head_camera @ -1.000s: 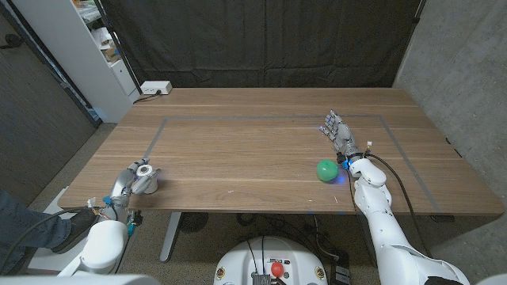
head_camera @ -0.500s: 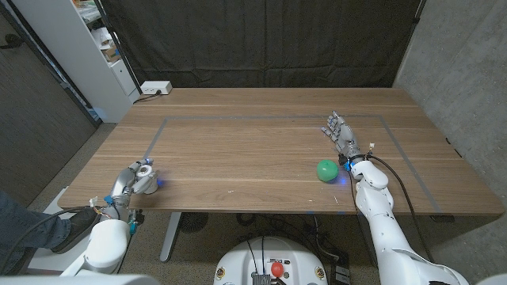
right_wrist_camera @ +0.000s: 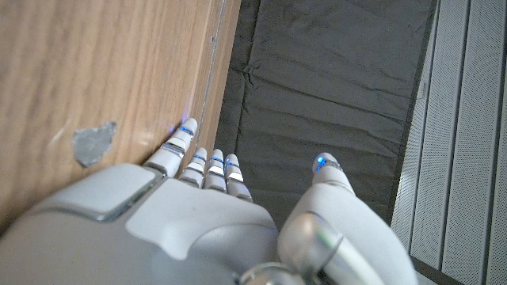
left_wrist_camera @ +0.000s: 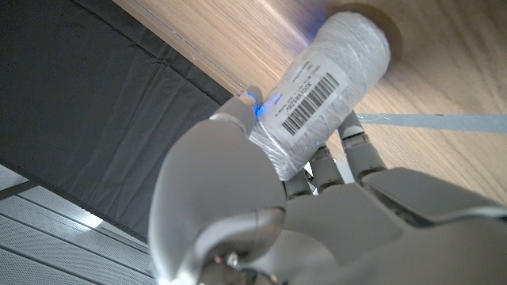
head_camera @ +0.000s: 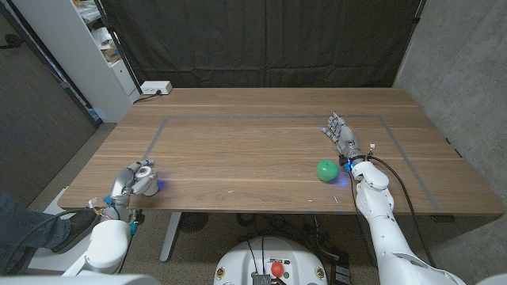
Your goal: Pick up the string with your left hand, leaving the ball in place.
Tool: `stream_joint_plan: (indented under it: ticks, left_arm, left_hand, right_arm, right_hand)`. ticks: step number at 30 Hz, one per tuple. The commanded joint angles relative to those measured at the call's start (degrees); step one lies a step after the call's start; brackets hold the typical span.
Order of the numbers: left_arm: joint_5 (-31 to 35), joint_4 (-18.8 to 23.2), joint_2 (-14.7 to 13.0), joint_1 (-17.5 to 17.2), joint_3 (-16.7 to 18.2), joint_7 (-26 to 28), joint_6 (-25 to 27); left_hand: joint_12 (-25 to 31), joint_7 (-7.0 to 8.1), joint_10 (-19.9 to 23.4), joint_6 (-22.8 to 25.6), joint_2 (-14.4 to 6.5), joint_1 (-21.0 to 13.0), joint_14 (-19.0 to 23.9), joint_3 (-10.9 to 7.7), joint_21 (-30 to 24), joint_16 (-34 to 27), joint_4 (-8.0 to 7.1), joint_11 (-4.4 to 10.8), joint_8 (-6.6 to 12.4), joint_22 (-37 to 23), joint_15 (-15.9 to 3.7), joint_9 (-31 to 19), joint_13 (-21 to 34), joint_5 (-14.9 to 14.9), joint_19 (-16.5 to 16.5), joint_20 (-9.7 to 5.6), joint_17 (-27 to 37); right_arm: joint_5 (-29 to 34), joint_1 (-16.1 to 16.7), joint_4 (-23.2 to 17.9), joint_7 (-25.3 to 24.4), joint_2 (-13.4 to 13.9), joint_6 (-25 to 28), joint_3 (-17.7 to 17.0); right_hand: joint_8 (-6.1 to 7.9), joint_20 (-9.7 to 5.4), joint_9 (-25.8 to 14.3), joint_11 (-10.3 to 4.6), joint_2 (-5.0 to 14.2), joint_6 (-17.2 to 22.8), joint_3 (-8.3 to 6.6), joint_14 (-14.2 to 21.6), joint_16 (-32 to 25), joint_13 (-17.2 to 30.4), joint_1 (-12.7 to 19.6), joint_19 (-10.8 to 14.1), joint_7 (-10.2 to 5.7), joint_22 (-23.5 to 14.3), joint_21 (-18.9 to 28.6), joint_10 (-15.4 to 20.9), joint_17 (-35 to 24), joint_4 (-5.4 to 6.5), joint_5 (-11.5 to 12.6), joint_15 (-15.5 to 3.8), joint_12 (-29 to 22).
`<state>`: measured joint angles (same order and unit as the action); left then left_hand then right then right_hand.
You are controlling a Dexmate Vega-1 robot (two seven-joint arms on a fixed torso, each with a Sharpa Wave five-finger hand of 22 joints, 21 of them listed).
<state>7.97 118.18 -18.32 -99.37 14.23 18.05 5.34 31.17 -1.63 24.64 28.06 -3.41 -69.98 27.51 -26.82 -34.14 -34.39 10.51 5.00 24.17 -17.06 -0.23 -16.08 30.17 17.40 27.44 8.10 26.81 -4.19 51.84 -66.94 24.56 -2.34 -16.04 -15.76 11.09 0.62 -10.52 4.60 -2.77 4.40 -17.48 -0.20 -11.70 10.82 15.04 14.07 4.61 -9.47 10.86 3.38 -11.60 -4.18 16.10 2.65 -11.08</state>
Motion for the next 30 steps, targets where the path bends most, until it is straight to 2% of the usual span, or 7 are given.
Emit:
stream_joint_plan:
  ticks: [1, 30]
  left_arm:
    - [-0.9, -0.4, -0.2, 0.4, 0.5, -0.6, -0.7]
    - [-0.8, 0.9, -1.3, 2.3, 0.6, -1.8, 1.0]
  left_hand:
    - [0.5, 0.04, 0.7, 1.0, -4.2, -4.7, 1.5, 0.02, -0.7, -0.5, -0.24, -0.26, 0.53, -0.3, -0.6, -0.4, 0.7, 0.5, 0.4, -0.04, 0.4]
    - [1.6, -0.02, 1.9, 1.7, -4.1, -5.1, 3.0, 0.06, -3.5, -1.2, -0.62, 0.17, 1.87, -0.8, -0.44, -1.9, 3.7, 2.3, 0.5, -0.64, 2.1]
  right_arm:
    - [0.2, 0.6, -2.6, -0.3, -0.1, 0.2, 0.6]
    - [-0.5, 1.7, -7.7, -0.6, 0.4, 0.6, 1.3]
  right_hand:
    - [0.28, 0.45, -0.3, 0.23, 0.19, 0.2, 0.24, 0.4, -0.2, 0.1, -0.2, 0.0, -0.1, -0.3, 0.1, 0.3, -0.2, -0.15, 0.4, 0.24, -0.3]
    - [0.33, 0.2, -0.3, 0.32, 0.25, 0.5, 0.42, 0.7, -0.3, 0.1, -0.3, 0.2, 0.13, -0.3, 0.1, 0.5, -0.2, -0.22, 0.6, -0.03, -0.3]
